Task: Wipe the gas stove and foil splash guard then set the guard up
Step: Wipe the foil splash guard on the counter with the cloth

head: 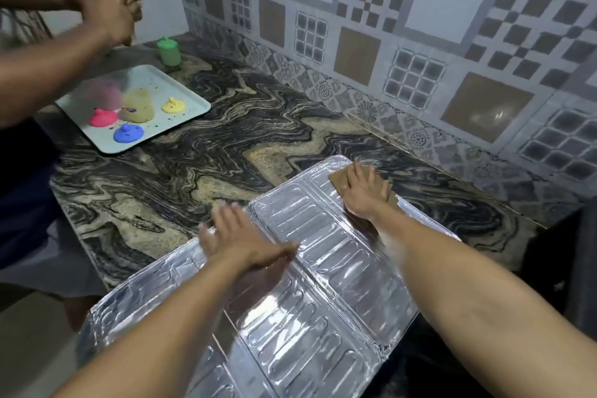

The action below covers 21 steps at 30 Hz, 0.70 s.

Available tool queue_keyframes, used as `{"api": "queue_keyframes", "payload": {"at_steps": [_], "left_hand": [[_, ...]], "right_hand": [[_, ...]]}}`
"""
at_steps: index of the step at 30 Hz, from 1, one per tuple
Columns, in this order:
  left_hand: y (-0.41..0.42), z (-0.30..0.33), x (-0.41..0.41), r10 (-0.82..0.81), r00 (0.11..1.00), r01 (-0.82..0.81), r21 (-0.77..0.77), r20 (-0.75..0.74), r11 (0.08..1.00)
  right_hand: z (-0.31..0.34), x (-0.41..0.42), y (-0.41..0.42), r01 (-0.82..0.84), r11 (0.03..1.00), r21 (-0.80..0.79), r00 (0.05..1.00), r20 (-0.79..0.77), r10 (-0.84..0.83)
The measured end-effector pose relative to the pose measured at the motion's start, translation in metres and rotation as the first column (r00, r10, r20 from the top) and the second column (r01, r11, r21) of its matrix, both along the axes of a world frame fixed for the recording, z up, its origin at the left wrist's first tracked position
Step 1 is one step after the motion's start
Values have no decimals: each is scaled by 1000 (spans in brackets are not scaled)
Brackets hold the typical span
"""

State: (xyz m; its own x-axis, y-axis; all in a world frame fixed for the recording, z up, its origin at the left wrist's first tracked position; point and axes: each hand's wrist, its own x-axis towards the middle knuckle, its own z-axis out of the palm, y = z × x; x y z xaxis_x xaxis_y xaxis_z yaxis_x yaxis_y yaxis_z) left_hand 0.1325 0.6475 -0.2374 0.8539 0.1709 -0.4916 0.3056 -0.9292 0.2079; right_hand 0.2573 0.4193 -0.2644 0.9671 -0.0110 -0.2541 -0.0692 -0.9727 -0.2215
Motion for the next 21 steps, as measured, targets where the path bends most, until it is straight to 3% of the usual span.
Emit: {"api": "queue_keyframes", "payload": {"at_steps": [2,4,10,21], "left_hand": [[-16,-9,7,-177,976,169,67,128,983],[-25,-16,15,-272,954,267,52,126,962],[-32,-18,24,-257,966,256,28,40,966],[-29,-23,29,-258,965,257,26,41,966]], "right_hand": [[-2,-1,1,-10,1000,3,1000,4,10],[-3,0,0,-22,1000,4,1000,4,22],[-2,-6,4,23,1000,-9,999,25,-22],[6,-84,-51,449,893,26,894,-12,-448]]}}
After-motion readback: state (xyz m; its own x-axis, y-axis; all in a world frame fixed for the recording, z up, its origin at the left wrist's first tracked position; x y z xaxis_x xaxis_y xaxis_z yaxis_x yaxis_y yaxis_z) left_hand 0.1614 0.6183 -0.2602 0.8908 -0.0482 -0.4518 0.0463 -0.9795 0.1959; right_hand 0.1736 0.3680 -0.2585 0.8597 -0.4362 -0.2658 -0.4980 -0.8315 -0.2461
